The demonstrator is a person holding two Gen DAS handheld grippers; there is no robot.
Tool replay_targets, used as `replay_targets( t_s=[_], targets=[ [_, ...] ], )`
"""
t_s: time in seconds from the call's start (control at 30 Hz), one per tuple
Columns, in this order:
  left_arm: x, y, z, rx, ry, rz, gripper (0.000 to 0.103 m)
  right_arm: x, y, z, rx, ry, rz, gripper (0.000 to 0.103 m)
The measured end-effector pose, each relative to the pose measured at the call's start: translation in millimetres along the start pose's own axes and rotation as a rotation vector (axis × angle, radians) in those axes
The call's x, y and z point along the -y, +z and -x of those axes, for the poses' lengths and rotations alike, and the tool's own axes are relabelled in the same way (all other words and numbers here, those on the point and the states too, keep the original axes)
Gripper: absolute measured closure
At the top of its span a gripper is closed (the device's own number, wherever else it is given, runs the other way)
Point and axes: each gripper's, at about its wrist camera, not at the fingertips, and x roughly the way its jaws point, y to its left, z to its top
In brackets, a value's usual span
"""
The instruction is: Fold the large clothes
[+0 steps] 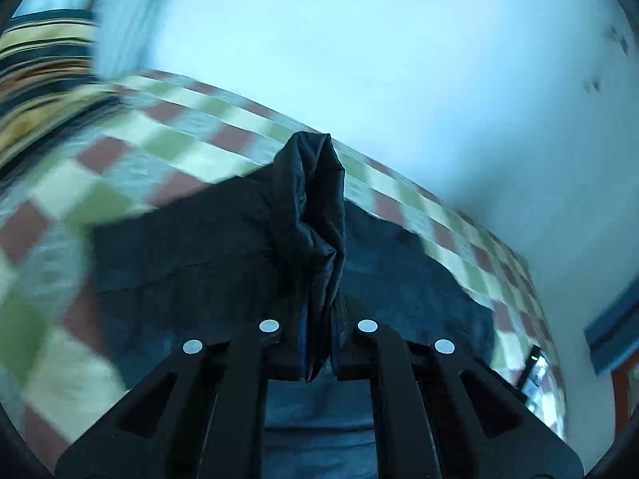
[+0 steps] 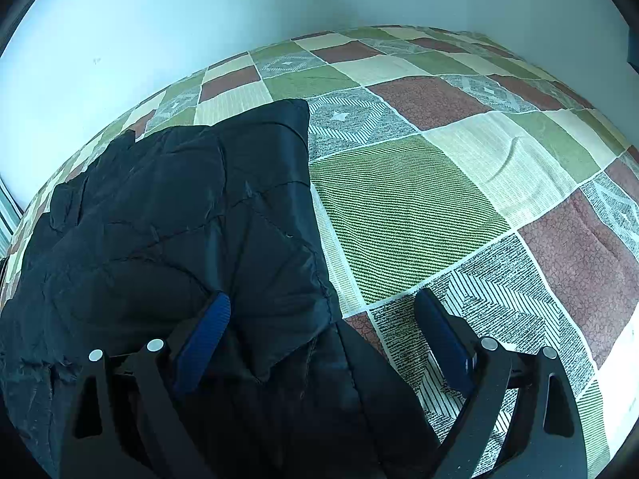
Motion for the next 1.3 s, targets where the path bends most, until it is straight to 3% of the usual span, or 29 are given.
replay_targets(
  t_s=[0.23,0.47,0.67,0.97,1.03,1.07,1.1,1.17,1.3],
  targets=[
    [117,-23,-93,-0.148,-0.146,-0.137,0.096,-1,0,0,0.001,0.003,-0.003,0.011],
    [183,-61,-153,-0.268,-0.207,-0.188,0.096,-1,0,0,0.002,0.005,-0.006,0.011],
    [224,-94,-199,-0.343,-0.193,-0.239,0.096,-2,0,0,0.001,0.007,-0.008,0.011],
    [228,-124,-243,-0.403,-0.093,-0.3,0.094,-2,-1,1,0.002,0.007,-0.01,0.011],
    [236,-126,-241,-0.395,-0.085,-0.345,0.089,-3,-1,1,0.002,0.008,-0.011,0.011],
    [238,-125,-235,-0.39,-0.093,-0.355,0.081,-3,-1,1,0.003,0.009,-0.011,0.011],
    [240,-125,-231,-0.394,-0.104,-0.356,0.064,-3,-1,1,0.003,0.009,-0.011,0.011],
    [237,-120,-211,-0.395,-0.129,-0.327,0.042,-3,-1,0,0.001,0.009,-0.012,0.011],
    [211,-101,-169,-0.343,-0.137,-0.286,0.042,-2,-1,2,0.005,0.022,-0.021,0.011]
  ],
)
